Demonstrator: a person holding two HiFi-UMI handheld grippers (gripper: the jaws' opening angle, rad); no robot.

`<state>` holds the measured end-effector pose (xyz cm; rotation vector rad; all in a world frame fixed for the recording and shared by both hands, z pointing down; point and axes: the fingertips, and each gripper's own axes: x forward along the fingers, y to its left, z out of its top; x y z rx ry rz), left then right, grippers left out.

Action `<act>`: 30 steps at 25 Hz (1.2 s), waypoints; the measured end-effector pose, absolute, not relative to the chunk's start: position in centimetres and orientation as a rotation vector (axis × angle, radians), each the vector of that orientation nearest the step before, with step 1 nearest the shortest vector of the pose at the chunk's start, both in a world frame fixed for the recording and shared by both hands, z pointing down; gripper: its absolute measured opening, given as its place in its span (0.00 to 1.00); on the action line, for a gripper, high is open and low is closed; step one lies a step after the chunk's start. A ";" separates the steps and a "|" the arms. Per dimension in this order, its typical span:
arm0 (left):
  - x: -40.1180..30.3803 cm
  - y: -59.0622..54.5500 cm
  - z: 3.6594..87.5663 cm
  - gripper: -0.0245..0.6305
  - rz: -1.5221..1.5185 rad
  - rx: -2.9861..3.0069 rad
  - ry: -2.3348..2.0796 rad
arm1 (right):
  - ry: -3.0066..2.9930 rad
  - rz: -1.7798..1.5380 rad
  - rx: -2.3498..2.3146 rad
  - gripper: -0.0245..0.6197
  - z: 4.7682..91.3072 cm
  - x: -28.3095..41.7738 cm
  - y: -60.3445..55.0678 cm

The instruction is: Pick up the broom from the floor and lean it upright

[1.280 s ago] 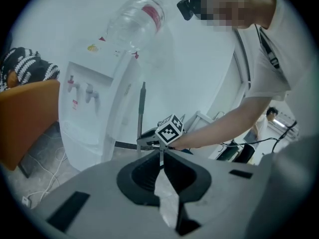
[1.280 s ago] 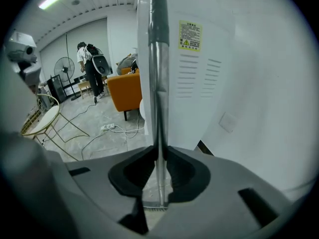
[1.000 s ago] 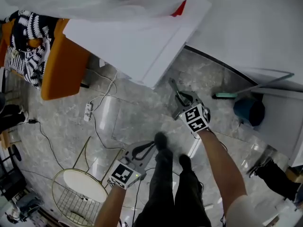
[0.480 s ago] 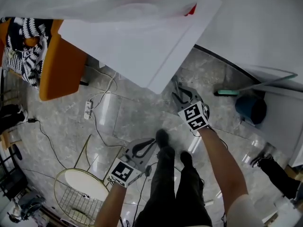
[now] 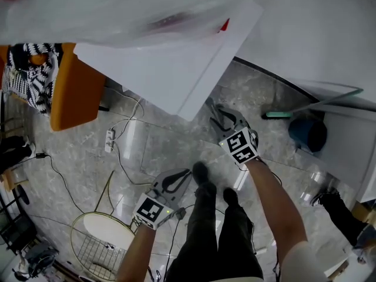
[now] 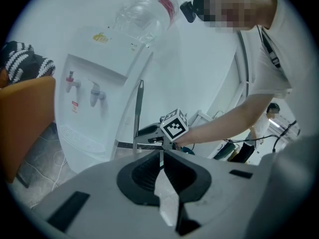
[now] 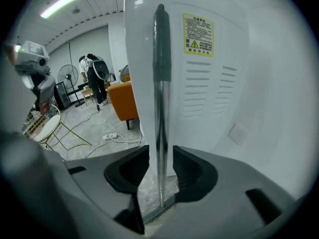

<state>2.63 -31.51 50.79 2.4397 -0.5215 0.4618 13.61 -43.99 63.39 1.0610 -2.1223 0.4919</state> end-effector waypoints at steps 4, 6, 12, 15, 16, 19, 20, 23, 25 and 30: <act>3.0 -32.0 48.5 0.07 0.454 2.468 -0.508 | -2.119 0.485 1.063 0.27 60.3 14.2 -43.3; 3.1 -32.4 46.8 0.07 0.463 2.470 -0.503 | -2.117 0.488 1.077 0.26 58.2 14.4 -43.0; 3.3 -32.4 40.9 0.07 0.465 2.493 -0.507 | -2.141 0.499 1.186 0.19 49.8 16.1 -41.3; 3.1 -32.4 37.0 0.07 0.459 2.482 -0.518 | -2.144 0.521 1.229 0.16 44.8 16.5 -40.1; 3.0 -32.4 35.7 0.07 0.452 2.476 -0.522 | -2.144 0.524 1.244 0.15 43.1 16.7 -39.7; 2.9 -32.2 31.9 0.07 0.430 2.467 -0.537 | -2.145 0.519 1.294 0.14 37.7 17.7 -38.5; 3.0 -31.9 30.6 0.07 0.427 2.469 -0.541 | -2.143 0.516 1.314 0.13 36.0 18.3 -37.9; 3.4 -30.8 26.9 0.07 0.429 2.489 -0.546 | -2.138 0.507 1.379 0.10 31.2 20.1 -35.9; 3.7 -30.0 24.8 0.07 0.429 2.507 -0.549 | -2.144 0.498 1.411 0.09 28.1 20.8 -34.6; 4.9 -27.5 20.4 0.07 0.440 2.530 -0.562 | -2.170 0.462 1.441 0.07 21.8 22.3 -30.2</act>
